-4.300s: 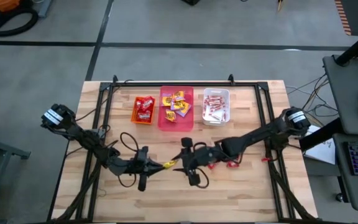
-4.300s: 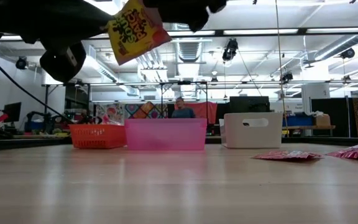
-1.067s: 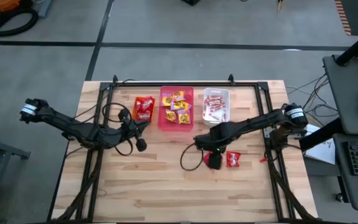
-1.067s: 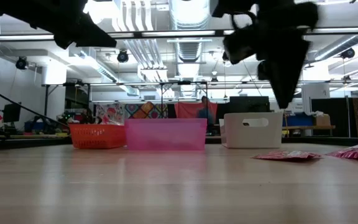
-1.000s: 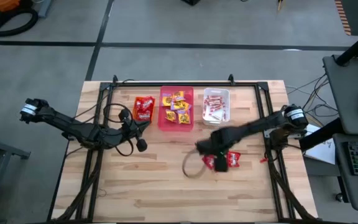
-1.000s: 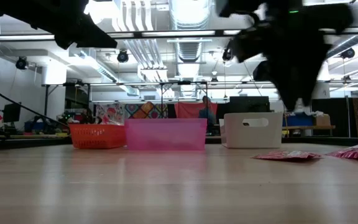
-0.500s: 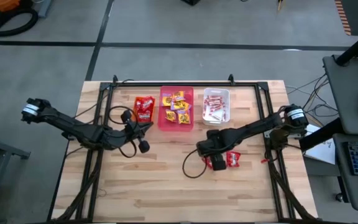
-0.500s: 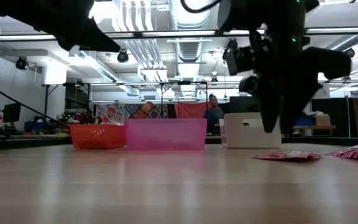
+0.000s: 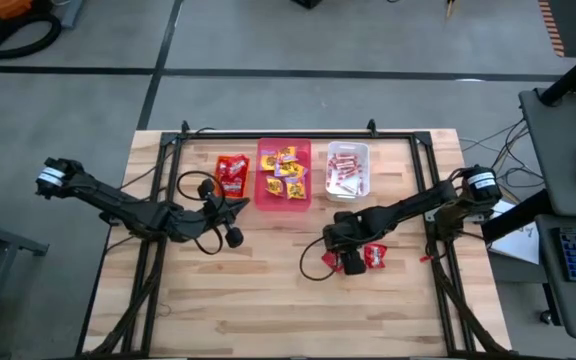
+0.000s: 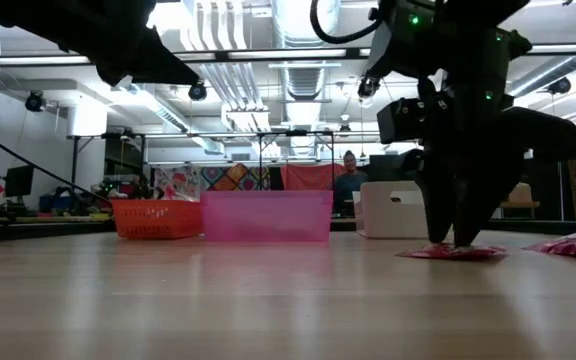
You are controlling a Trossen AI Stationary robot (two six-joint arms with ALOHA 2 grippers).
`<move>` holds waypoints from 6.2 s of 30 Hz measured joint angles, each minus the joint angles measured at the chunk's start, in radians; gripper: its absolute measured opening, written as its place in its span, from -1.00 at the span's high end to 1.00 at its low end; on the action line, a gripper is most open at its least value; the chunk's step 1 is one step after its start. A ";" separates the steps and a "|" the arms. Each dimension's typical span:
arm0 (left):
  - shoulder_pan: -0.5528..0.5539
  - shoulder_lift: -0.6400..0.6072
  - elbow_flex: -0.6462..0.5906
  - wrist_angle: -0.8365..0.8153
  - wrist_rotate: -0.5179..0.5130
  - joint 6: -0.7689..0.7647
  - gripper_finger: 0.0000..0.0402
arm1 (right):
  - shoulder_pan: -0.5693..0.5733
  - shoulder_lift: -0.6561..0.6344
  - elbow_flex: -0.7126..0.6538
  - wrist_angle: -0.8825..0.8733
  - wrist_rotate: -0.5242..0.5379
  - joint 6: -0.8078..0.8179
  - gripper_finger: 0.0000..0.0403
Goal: Organize candy in baskets
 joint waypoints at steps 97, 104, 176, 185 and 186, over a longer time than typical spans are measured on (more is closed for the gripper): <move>-0.008 0.977 0.323 0.315 0.414 -0.157 1.00 | -0.059 0.008 -0.097 0.621 -0.091 0.631 0.40; -0.008 0.977 0.323 0.322 0.415 -0.156 1.00 | -0.059 0.076 -0.097 0.695 -0.092 0.619 0.48; 0.016 0.121 -0.286 0.950 0.353 0.142 0.69 | -0.141 -0.030 -0.153 1.641 0.163 -0.216 0.94; 0.020 0.237 -0.241 1.025 0.307 0.200 0.18 | -0.139 0.055 -0.050 1.628 0.188 -0.324 0.94; 0.019 0.247 -0.234 1.022 0.268 0.201 0.15 | -0.138 0.056 -0.044 1.615 0.189 -0.340 0.94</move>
